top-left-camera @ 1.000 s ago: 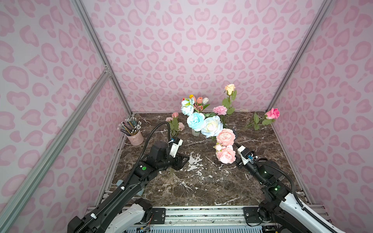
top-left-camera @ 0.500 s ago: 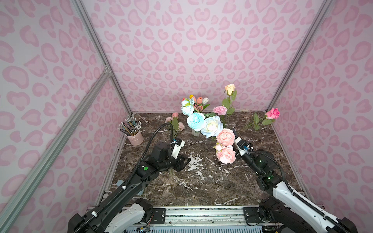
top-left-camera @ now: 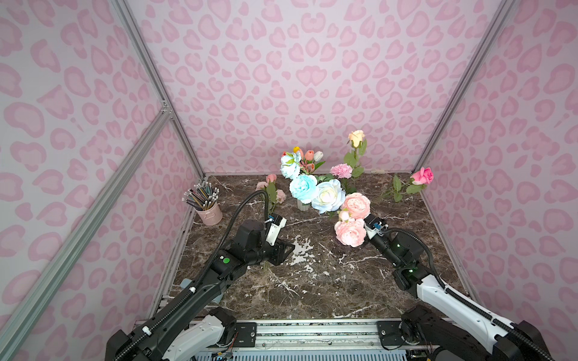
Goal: Pick out pink flowers from the vase
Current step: Pick up the flower from the vase.
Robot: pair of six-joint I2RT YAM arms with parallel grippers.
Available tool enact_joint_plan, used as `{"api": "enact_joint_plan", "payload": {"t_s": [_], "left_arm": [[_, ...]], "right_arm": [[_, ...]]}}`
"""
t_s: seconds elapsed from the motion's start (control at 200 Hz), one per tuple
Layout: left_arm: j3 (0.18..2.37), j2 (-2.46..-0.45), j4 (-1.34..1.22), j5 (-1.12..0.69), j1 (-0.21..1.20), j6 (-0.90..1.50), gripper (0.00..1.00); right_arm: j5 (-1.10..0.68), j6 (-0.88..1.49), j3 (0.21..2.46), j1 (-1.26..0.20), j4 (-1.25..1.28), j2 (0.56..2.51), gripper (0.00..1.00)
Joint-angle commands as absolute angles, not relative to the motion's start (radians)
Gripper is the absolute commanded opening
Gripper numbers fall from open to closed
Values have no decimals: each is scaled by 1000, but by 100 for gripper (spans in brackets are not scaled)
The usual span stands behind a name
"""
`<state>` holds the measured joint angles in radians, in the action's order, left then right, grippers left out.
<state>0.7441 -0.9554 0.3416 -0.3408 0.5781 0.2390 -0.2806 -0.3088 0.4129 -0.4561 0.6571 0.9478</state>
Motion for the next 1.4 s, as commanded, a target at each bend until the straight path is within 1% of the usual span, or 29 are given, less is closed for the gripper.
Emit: {"api": "enact_joint_plan", "payload": {"t_s": [0.0, 0.14, 0.37, 0.6, 0.775, 0.88, 1.03, 1.275, 1.395], "left_arm": [[745, -957, 299, -341, 578, 229, 42], [746, -949, 302, -334, 578, 227, 42], [765, -952, 307, -335, 578, 225, 43], [854, -912, 332, -360, 579, 215, 47], [887, -878, 326, -435, 596, 192, 49], [876, -878, 295, -452, 667, 122, 49], [924, -934, 354, -374, 831, -13, 48], [891, -937, 198, -261, 1008, -121, 50], [931, -982, 162, -201, 1065, -158, 51]], "right_arm": [[-314, -286, 410, -457, 713, 953, 7], [-299, -274, 406, -454, 725, 925, 2], [-305, -259, 462, -427, 675, 864, 2], [-302, -253, 530, -413, 632, 848, 2], [-299, -253, 596, -410, 573, 839, 1], [-316, -256, 670, -410, 473, 817, 1], [-336, -244, 780, -410, 336, 786, 0], [-368, -160, 817, -409, 295, 683, 0], [-386, -140, 832, -408, 265, 640, 0]]}}
